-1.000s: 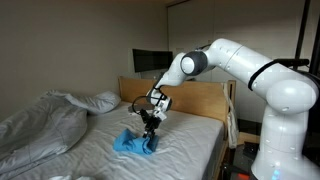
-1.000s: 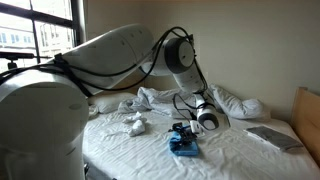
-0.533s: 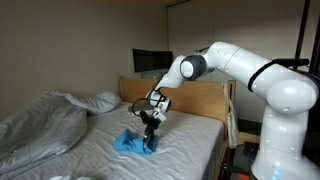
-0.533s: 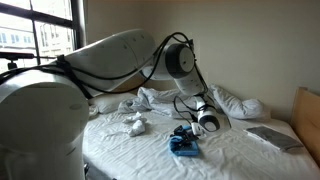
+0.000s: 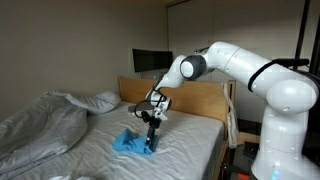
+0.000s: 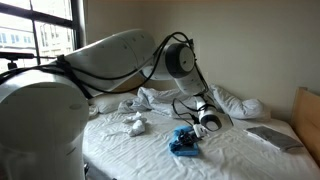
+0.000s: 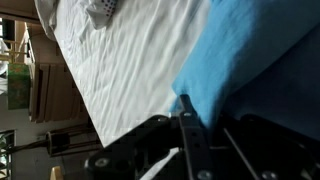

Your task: Fold the blue cloth

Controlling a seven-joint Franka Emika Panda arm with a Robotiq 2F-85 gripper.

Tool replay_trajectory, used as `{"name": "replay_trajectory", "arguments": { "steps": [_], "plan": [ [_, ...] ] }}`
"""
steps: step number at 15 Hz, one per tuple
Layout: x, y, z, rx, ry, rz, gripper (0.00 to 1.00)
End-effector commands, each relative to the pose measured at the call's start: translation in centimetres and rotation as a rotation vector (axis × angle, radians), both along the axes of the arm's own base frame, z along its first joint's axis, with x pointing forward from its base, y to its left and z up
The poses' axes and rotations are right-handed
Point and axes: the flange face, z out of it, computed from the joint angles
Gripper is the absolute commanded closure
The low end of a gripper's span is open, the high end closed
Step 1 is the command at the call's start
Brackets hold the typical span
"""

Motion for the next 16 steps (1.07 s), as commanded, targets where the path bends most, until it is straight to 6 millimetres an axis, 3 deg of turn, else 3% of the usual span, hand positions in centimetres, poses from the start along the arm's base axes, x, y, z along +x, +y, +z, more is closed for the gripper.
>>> {"name": "replay_trajectory", "arguments": {
  "steps": [1, 9, 16],
  "plan": [
    [-0.6, -1.9, 0.7, -0.033, -0.055, 0.034, 1.0],
    [-0.2, -6.8, 2.5, -0.162, -0.115, -0.015, 0.98],
    [-1.3, -10.8, 1.2, -0.156, -0.079, -0.081, 0.98]
  ]
}}
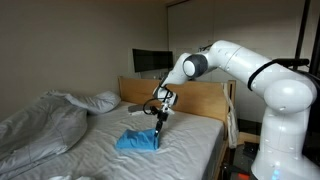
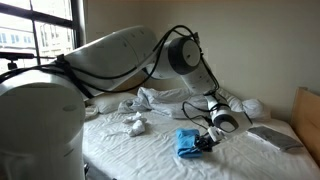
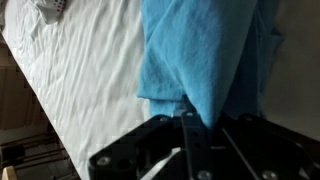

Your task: Fold the blue cloth

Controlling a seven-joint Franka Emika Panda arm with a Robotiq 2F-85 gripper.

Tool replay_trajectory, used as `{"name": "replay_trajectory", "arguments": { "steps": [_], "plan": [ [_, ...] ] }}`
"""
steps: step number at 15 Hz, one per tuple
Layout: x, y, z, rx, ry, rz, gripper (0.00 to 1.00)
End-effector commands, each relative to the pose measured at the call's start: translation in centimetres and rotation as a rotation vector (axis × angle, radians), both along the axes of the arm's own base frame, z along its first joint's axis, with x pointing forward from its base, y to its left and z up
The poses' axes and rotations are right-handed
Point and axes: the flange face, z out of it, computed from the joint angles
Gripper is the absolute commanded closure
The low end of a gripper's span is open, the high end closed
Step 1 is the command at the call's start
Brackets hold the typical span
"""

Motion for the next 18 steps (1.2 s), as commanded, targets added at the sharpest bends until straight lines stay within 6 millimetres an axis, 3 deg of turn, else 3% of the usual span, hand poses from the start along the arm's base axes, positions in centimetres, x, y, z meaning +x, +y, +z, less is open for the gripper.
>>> {"name": "replay_trajectory", "arguments": {
  "steps": [1, 4, 8, 9, 11, 14, 18],
  "plan": [
    [-0.6, -2.2, -0.5, 0.004, 0.013, -0.023, 0.98],
    [-0.8, -2.7, -1.8, 0.034, 0.026, -0.022, 0.98],
    [-0.4, -1.8, -3.8, 0.104, 0.015, 0.013, 0.98],
    [-0.2, -1.7, -4.1, 0.12, 0.008, 0.019, 0.69],
    [0.0, -1.7, -4.6, 0.139, 0.0, 0.022, 0.62],
    [0.2, -1.9, -4.9, 0.156, 0.005, 0.027, 0.44],
    [0.3, -3.2, -3.5, 0.122, 0.013, 0.014, 0.18]
  ]
}}
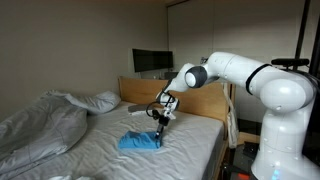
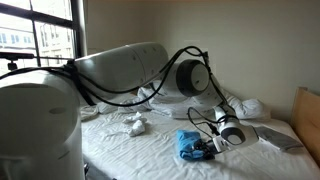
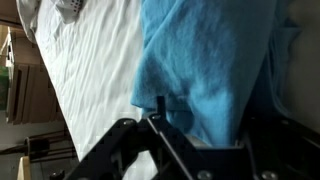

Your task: Fold the blue cloth

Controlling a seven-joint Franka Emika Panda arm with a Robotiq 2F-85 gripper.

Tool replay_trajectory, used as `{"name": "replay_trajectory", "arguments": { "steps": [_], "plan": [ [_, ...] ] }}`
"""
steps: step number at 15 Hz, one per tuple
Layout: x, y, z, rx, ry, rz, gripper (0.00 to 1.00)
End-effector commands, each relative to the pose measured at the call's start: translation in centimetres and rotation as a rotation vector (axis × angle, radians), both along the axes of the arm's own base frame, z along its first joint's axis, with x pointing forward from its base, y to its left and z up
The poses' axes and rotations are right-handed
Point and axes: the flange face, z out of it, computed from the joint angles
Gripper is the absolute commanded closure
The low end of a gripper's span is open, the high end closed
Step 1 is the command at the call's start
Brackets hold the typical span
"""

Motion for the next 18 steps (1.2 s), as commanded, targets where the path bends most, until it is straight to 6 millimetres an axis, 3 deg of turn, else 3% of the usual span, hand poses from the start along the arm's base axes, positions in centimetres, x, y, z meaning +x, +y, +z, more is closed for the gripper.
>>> {"name": "replay_trajectory", "arguments": {
  "steps": [1, 4, 9, 14, 17, 18],
  "plan": [
    [0.3, -1.9, 1.7, -0.038, -0.009, -0.01, 0.11],
    [0.8, -3.0, 3.6, -0.103, -0.025, -0.017, 0.0],
    [1.8, -4.9, 6.7, -0.207, -0.076, -0.037, 0.0],
    [4.0, -2.2, 9.7, -0.266, -0.179, 0.05, 0.0],
    [5.4, 1.0, 11.1, -0.242, -0.25, 0.129, 0.0],
    [5.7, 2.1, 11.4, -0.234, -0.265, 0.161, 0.25]
  ]
}}
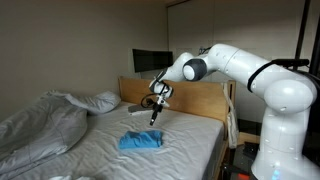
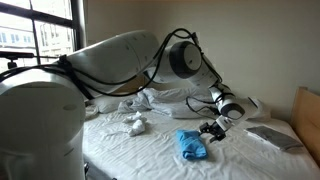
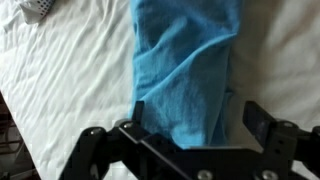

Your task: Fold the blue cloth

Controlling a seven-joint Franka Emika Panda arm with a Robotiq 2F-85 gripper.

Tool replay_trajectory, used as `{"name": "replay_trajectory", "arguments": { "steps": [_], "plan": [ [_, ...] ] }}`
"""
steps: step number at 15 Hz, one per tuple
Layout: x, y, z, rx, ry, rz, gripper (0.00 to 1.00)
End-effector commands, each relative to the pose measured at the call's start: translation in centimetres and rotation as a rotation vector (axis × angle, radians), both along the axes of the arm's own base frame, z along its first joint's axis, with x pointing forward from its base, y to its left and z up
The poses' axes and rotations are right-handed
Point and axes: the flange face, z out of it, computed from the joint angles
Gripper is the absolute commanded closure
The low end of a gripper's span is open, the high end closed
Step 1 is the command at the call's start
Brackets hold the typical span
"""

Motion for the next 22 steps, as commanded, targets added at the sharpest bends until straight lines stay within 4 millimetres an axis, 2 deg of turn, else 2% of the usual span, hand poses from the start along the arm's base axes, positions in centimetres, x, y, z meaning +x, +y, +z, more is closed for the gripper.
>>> {"name": "replay_trajectory", "arguments": {
  "steps": [1, 4, 7, 9, 12, 14, 18, 22],
  "plan": [
    [0.2, 3.6, 1.7, -0.011, -0.062, 0.132, 0.27],
    [0.6, 6.4, 1.6, 0.01, -0.107, 0.243, 0.47],
    [0.4, 7.6, 0.3, 0.074, -0.117, 0.282, 0.66],
    [-0.1, 7.4, -0.9, 0.112, -0.106, 0.275, 0.8],
    [-1.1, 5.2, -2.8, 0.16, -0.08, 0.228, 0.98],
    [-1.7, 3.7, -4.1, 0.202, -0.07, 0.203, 1.0],
    [-2.7, 2.4, -6.3, 0.271, -0.041, 0.19, 1.0],
    [-2.7, 2.4, -8.0, 0.303, -0.043, 0.182, 1.0]
  ]
}}
